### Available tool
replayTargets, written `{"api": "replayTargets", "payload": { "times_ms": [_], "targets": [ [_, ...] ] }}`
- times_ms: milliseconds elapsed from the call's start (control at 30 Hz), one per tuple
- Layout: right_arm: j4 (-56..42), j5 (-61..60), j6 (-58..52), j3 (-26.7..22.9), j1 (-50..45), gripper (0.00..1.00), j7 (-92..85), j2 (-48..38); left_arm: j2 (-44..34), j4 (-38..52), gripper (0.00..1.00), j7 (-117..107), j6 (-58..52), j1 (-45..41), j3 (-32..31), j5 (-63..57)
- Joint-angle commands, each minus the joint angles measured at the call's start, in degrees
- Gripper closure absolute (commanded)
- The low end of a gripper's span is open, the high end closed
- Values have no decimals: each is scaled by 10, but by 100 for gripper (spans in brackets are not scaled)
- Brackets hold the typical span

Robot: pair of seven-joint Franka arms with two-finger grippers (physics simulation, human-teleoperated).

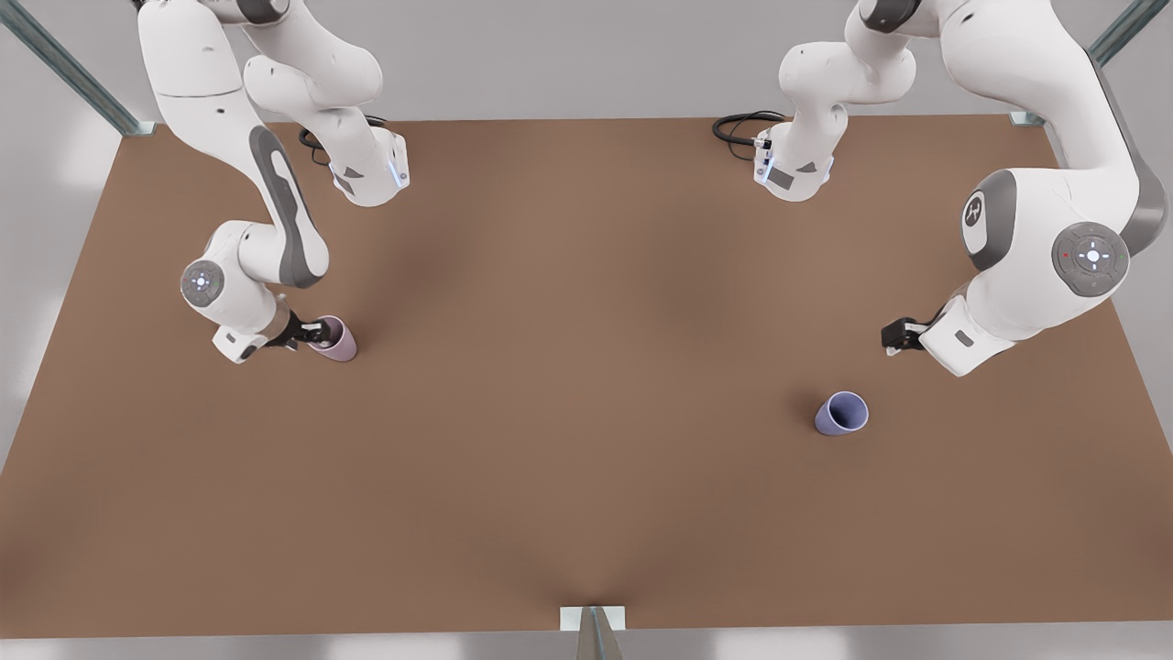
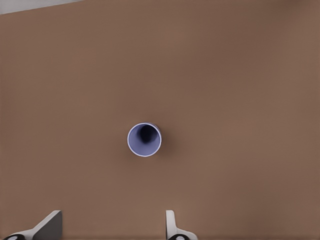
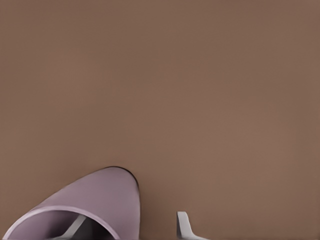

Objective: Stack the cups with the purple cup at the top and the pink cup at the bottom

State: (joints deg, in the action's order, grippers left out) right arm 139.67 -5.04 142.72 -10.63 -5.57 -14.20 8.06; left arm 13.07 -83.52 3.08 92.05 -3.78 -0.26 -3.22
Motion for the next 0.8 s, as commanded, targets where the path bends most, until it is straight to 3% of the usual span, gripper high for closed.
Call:
{"api": "replayTargets", "payload": {
  "times_ms": [0,33,133,200,467,533,633,767],
  "targets": [
    [0,-1,23,0,-1,38,-28,6,-1,0,0,1,1,0,0,0],
    [2,-1,31,0,-1,46,-28,10,-1,0,0,1,1,0,0,0],
    [1,-1,31,0,-6,53,-27,13,0,0,0,1,1,0,0,0],
    [-1,-1,31,0,-6,78,-27,13,4,1,0,1,2,0,0,0],
    [-17,-1,-14,3,-44,79,-17,-28,3,2,0,1,1,0,0,0],
    [-45,-3,-33,14,-101,79,85,-39,4,2,0,1,2,0,0,0],
    [-142,-5,-96,72,-188,79,325,-23,8,2,0,1,10,1,0,0],
    [-397,0,-154,198,-221,79,604,151,15,2,0,1,21,1,0,0]
  ]
}}
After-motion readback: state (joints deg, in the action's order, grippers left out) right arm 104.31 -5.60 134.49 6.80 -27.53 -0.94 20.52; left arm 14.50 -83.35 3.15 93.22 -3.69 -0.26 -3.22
